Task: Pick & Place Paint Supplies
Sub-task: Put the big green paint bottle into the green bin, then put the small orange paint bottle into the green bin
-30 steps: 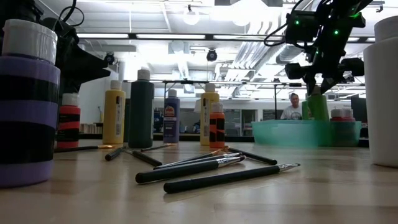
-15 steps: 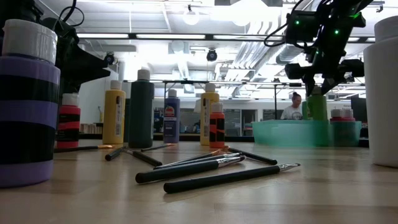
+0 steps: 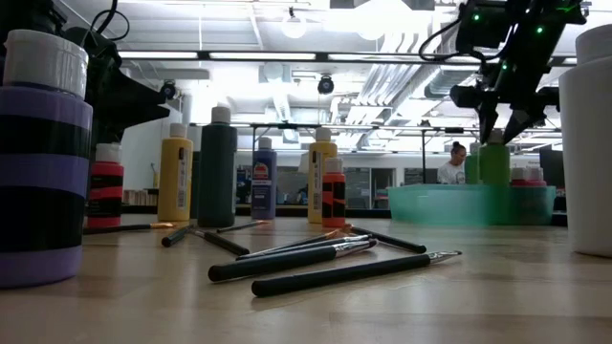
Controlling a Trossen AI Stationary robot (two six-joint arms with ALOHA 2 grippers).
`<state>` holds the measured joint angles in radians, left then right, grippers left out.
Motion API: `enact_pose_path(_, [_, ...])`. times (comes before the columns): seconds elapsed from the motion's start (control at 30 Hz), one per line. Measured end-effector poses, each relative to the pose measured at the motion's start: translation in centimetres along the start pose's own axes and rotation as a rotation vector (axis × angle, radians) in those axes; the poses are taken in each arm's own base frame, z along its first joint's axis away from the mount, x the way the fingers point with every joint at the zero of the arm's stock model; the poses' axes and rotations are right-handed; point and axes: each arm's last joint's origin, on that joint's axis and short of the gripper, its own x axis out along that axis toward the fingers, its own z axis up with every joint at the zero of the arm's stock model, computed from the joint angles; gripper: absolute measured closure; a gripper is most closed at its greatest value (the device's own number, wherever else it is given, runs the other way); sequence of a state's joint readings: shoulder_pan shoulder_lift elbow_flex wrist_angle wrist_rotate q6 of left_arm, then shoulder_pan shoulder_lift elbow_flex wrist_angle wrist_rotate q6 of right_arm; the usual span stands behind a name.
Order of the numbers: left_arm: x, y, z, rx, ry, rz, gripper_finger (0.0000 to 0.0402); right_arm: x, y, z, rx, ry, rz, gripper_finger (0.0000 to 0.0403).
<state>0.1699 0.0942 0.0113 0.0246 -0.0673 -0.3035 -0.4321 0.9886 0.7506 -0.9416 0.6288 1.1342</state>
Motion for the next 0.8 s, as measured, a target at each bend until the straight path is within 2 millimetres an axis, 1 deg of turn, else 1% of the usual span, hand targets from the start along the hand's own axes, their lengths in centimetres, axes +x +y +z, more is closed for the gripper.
enact_pose_path(0.1, [0.0, 0.0, 0.0, 0.000, 0.000, 0.000, 0.0250, 0.0, 0.0, 0.0, -0.004, 0.007, 0.005, 0.0215])
enact_pose_path(0.27, [0.0, 0.0, 0.0, 0.000, 0.000, 0.000, 0.0250, -0.1, -0.1, 0.0, -0.002, -0.009, 0.001, 0.0158])
enact_pose_path(0.4, [0.0, 0.0, 0.0, 0.000, 0.000, 0.000, 0.0250, -0.8, -0.3, -0.1, -0.009, 0.010, 0.056, 0.0129])
enact_pose_path(0.5, [0.0, 0.0, 0.0, 0.000, 0.000, 0.000, 0.0250, -1.8, -0.6, -0.7, -0.065, 0.086, 0.134, 0.0124])
enact_pose_path(0.67, [0.0, 0.0, 0.0, 0.000, 0.000, 0.000, 0.0250, -4.1, -1.2, -2.2, -0.223, 0.205, 0.313, 0.0132])
enact_pose_path(0.8, [0.0, 0.0, 0.0, 0.000, 0.000, 0.000, 0.0250, -5.9, -1.9, -3.3, -0.321, 0.240, 0.438, 0.0141])
